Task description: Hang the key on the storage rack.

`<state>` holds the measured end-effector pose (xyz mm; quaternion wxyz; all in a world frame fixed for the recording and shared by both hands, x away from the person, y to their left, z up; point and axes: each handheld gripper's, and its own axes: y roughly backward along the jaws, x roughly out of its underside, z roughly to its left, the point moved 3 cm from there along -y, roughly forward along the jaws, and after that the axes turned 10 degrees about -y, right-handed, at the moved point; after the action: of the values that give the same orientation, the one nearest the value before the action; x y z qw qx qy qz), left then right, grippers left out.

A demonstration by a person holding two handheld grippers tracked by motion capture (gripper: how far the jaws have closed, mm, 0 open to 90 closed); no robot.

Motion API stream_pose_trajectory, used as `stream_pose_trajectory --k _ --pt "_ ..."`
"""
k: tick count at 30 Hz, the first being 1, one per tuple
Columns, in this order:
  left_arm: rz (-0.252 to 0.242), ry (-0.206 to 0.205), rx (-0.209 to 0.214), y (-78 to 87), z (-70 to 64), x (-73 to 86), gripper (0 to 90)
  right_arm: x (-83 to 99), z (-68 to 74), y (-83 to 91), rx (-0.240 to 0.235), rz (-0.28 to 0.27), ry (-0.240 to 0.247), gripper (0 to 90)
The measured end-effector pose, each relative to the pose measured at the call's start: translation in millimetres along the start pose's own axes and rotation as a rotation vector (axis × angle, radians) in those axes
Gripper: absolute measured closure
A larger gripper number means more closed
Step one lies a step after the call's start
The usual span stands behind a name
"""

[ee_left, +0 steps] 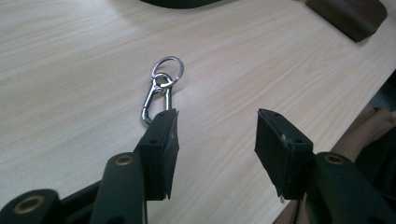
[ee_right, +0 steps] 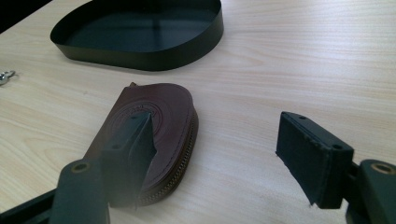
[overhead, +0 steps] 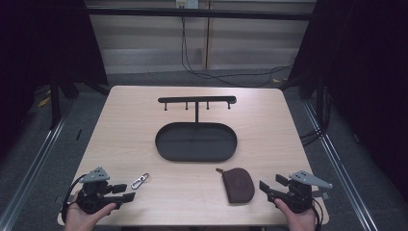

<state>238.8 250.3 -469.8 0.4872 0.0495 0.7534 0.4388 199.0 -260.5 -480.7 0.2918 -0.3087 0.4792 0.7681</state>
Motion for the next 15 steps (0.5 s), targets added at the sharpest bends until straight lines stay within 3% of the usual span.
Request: stream_pose_trajectory --k 9,15 --pt "0.084 -0.045 0.011 -5.1 -4.7 -11.4 53.1 0.2 0.0 -1.2 -0.001 0.005 -0.004 27.6" --pt "0.120 -0.072 -0.012 -5.1 -4.7 -23.4 53.8 0.5 0.1 -1.9 -0.001 0.013 -0.005 27.5"
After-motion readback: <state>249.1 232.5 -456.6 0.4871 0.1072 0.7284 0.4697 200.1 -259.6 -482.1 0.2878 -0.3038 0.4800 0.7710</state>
